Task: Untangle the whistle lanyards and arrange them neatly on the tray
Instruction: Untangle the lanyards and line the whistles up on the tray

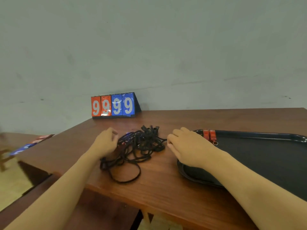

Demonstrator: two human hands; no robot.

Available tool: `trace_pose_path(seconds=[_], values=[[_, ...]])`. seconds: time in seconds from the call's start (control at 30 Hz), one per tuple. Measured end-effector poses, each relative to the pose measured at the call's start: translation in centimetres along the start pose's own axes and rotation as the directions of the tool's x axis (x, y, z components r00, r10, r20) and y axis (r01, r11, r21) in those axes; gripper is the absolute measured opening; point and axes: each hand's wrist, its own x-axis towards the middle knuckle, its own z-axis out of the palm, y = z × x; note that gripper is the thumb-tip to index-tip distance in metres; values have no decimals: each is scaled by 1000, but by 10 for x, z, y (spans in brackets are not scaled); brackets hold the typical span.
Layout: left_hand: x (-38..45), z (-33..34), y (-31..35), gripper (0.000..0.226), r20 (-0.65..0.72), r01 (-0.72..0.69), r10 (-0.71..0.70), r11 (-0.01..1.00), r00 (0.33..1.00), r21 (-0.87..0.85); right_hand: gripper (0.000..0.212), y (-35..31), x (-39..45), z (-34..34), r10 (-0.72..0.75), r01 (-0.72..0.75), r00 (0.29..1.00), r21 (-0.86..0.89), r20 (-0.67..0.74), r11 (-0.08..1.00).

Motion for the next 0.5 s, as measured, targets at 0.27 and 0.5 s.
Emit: trace_pose_path(seconds=[0.27,0.5], values=[[-23,25,-29,38,-53,-105,103,993,993,-49,31,3,-1,0,-25,24,1000,17,9,1000],[-25,22,-24,24,11,-97,97,995,995,-18,26,2,-1,-2,-20,21,1000,43,-19,999]])
